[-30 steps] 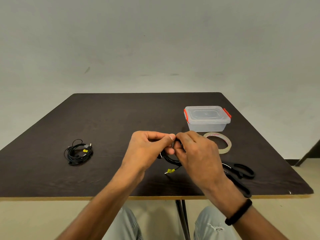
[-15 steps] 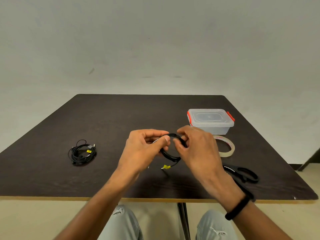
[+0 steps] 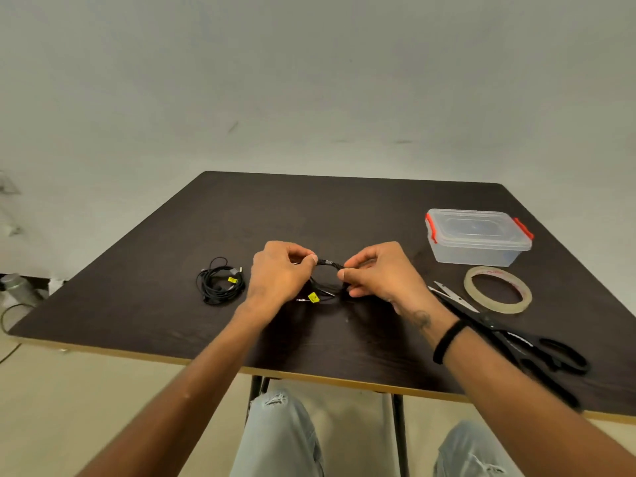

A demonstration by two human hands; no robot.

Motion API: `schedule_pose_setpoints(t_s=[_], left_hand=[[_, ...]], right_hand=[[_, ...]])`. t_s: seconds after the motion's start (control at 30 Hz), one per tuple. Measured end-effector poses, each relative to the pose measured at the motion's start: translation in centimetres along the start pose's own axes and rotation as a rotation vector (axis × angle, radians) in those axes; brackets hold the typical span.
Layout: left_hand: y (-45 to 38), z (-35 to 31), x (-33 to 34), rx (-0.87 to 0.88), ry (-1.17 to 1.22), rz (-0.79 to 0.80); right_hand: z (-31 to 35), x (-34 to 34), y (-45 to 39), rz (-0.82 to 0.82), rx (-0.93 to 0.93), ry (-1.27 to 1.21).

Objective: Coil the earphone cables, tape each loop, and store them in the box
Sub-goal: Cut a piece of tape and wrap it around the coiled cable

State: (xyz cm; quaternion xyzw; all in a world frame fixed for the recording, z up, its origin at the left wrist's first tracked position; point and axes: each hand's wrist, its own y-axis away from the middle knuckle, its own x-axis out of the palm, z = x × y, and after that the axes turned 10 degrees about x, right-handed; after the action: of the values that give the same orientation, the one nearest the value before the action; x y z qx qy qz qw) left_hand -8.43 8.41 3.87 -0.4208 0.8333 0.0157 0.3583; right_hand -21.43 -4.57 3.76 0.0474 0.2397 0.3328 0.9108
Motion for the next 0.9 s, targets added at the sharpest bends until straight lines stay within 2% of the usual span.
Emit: schedule_pose_setpoints(t_s=[0.23,0.37,0.47,0.53,0.67,0.73,0.9], left_hand=[[-0.2,0.2,1.5,0.103,-0.216,0.015],[1.3,-1.2,2.1,0.388,-0.381,-0.073],[2.6,-3.2,4.1,0.642,-0.308,-0.069],[3.3,-4.9,6.4,0.735,-0.195,-0.009],[4.3,-7.6,10.3,0.728,-0.109,0.234],[4.9,-8.1,11.8,0.728,-0.112,0.323],[5.7,-8.2,13.7,0.693,-0.152,0.32]], right_hand=[[0.0,-0.3,-0.1,-0.177,-0.172,0.297],[-1.0,-2.6,1.7,-0.304,-0.297,0.441],[-3.4,-5.9,3.9,-0.404,-0.391,0.568],[-5.5,-8.6,5.5,-0.464,-0.403,0.645],[-9.0,-13.4,8.6,-0.448,-0.231,0.781],[-10.5,-15.5,9.9,-0.429,-0.205,0.777],[-12.3,-19.7,11.4,-0.315,-0.243,0.736]])
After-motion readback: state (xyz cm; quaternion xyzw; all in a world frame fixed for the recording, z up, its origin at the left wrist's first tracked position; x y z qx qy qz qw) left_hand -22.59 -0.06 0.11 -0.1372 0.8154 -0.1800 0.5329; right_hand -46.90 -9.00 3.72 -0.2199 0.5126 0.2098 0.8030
